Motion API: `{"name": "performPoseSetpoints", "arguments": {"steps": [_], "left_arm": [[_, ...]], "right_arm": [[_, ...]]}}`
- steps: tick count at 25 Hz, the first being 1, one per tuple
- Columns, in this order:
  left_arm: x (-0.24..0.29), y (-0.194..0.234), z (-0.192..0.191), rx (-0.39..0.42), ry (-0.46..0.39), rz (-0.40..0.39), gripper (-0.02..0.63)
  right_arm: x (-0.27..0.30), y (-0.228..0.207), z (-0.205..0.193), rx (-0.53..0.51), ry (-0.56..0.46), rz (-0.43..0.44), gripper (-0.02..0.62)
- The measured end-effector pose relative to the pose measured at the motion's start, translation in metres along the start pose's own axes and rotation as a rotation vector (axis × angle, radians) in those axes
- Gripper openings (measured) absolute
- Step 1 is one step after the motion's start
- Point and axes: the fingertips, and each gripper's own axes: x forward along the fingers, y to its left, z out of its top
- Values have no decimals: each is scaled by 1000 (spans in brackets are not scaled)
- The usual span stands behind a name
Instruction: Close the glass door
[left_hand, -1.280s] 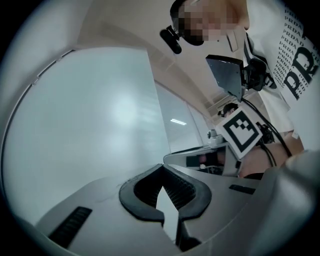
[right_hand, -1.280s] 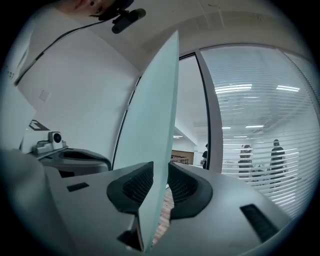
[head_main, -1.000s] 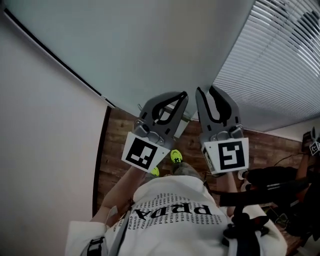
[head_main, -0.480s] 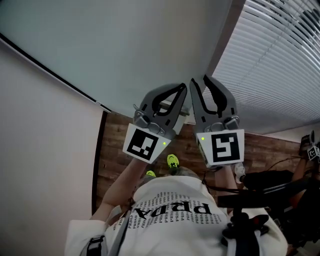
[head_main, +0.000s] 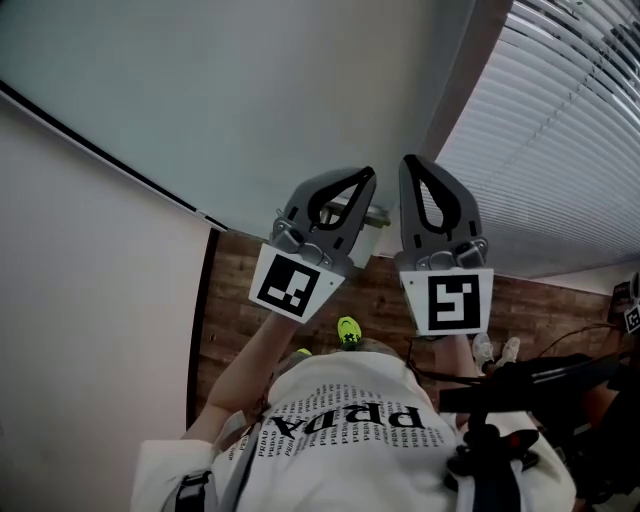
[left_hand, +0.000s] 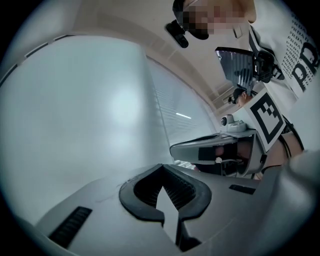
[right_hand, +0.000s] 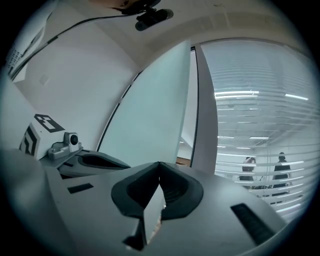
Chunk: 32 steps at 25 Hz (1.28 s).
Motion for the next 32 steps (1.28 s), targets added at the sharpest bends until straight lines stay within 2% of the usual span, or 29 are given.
{"name": "performPoseSetpoints", "arguments": {"steps": [3,13,20,32], "left_arm": [[1,2,-2,-1,10,2,-8],[2,6,-11,4,33,22,-8],[15,8,2,22,-9,12,-8],[10,12,-3,3,22,25,-8]], "right_arm": [[13,4,0,-17,0,17,-3],[32,-16,-5,13,-22,-71,-3],[45,-18,-3,11,-21,-83,-3],[59,-24,-6,-7,-15,-102,-3]]}}
